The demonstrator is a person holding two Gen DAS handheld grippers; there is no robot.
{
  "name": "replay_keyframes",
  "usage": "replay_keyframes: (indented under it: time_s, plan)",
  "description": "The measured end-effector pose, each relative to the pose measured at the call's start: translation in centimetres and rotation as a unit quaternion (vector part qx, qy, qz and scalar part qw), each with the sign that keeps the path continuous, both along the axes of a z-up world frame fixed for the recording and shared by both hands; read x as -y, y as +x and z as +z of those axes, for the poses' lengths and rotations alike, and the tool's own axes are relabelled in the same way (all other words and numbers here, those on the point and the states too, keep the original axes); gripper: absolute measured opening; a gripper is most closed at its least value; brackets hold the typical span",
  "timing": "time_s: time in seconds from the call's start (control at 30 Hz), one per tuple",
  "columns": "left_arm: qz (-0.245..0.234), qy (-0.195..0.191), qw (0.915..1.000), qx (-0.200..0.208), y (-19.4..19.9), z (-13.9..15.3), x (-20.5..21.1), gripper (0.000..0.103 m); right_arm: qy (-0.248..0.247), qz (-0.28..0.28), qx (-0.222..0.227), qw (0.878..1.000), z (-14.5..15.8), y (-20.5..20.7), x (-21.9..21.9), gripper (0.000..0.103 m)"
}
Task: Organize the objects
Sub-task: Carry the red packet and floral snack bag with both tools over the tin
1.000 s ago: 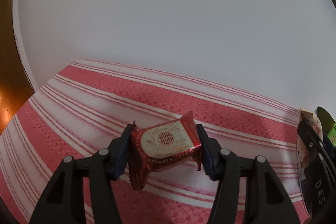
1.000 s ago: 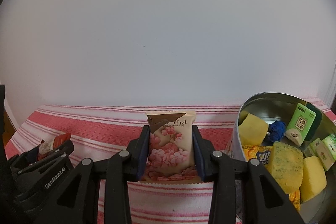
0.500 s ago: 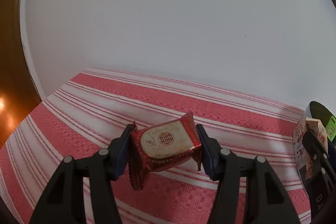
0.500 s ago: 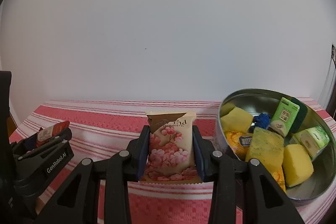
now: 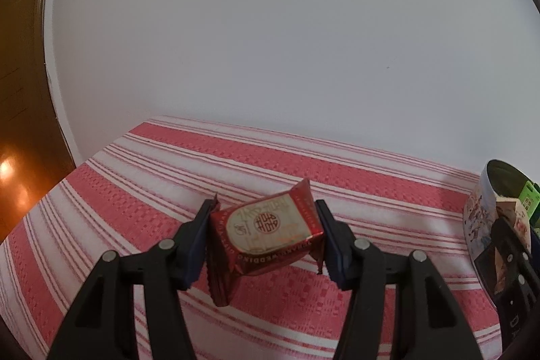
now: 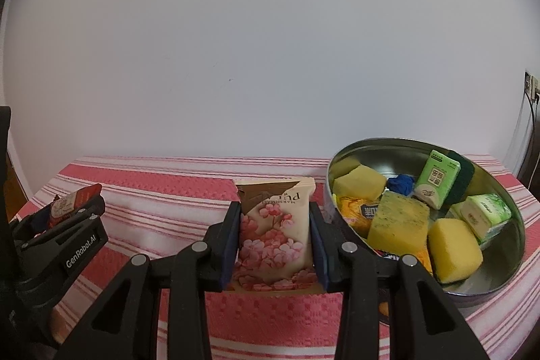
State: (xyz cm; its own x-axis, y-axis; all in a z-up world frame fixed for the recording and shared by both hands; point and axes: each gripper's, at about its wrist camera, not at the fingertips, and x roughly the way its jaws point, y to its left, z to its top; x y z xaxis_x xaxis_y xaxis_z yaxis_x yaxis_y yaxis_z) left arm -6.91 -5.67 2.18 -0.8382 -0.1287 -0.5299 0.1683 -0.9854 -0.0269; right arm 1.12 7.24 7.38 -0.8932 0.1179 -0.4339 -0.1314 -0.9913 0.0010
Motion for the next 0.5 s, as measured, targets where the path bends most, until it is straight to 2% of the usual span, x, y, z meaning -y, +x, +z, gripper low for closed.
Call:
replay_keyframes:
  time_s: [0.5]
  plan:
    - [-0.011, -0.015, 0.9998, -0.008, 2.4, -0.1, -0.9, 0.058, 0.007, -0.002, -0.006, 1.0, -0.4, 2.8, -2.0, 0.041]
